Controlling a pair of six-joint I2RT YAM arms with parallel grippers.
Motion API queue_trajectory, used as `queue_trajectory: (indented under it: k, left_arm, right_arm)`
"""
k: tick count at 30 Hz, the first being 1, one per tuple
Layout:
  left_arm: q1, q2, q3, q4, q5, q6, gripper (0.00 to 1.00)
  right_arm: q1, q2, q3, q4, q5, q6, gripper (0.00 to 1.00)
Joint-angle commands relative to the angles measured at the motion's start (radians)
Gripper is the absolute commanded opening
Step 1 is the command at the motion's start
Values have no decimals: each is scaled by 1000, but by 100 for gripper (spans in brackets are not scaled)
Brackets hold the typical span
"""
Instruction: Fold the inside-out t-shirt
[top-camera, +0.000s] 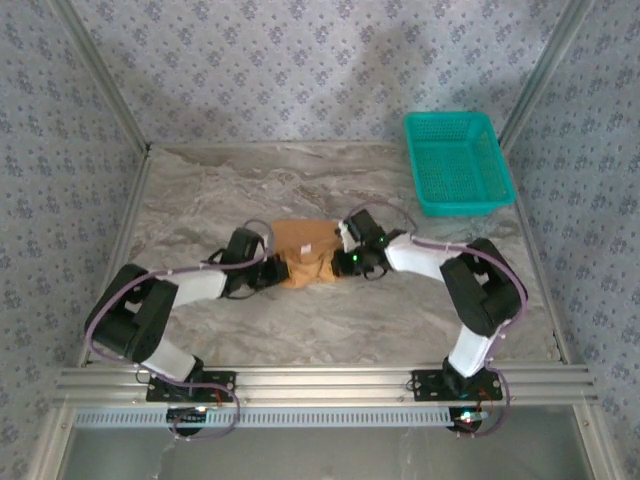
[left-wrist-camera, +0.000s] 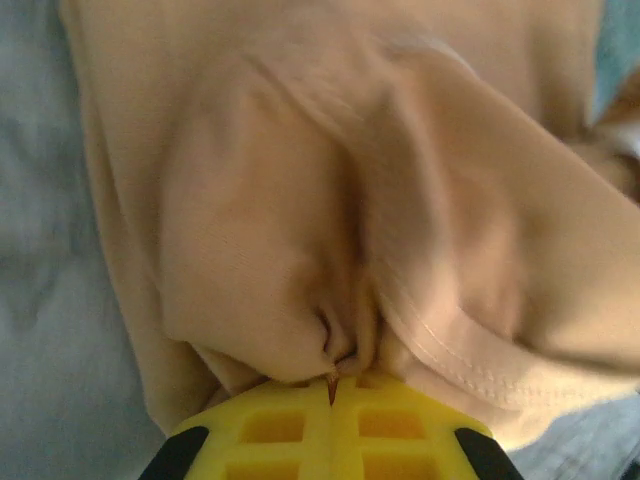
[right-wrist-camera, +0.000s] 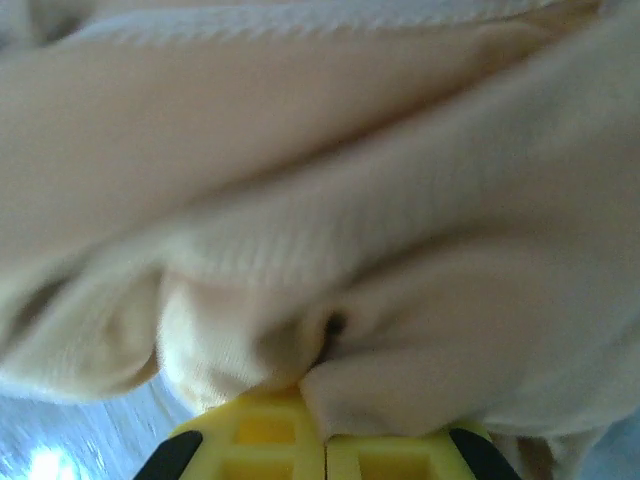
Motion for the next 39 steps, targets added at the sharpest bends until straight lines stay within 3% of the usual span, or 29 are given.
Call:
queue_trajectory:
  k: [1,5,10,19,23,28,31,33,36,39]
  left_arm:
    - [-9,-142,-18,85,-94,-18,0]
    - [-6,-226,-3,-35,-161,24,0]
    - [18,-235,93,-122,-213,93,0]
    - [132,102,307,-124,-114,171,0]
    - [134,213,343,-99,-59,171,0]
    - [134,224,310,-66,-42,159,0]
    - [134,208,308,-85,-52,175,13]
    - [134,188,329,-126,-63,192,34]
    - [130,135,385,-232,-101,226,53]
    - [92,72,493,-448,-251,276,57]
  right_arm:
    - [27,-146,-30,76,100,31,6]
    - [13,-179,-6,26,130,5,7]
    - [-45,-111,110,-25,131,-32,8]
    - [-169,123,311,-104,63,-79,5]
    - [-180,111,272,-105,59,-65,2]
    - [-154,16,91,-44,63,-23,2]
    - [-146,21,49,-43,89,-12,5]
    - [-156,31,46,-54,85,-1,17]
    - [-149,-9,78,-117,105,16,39]
    - [-111,-104,145,-272,218,77,54]
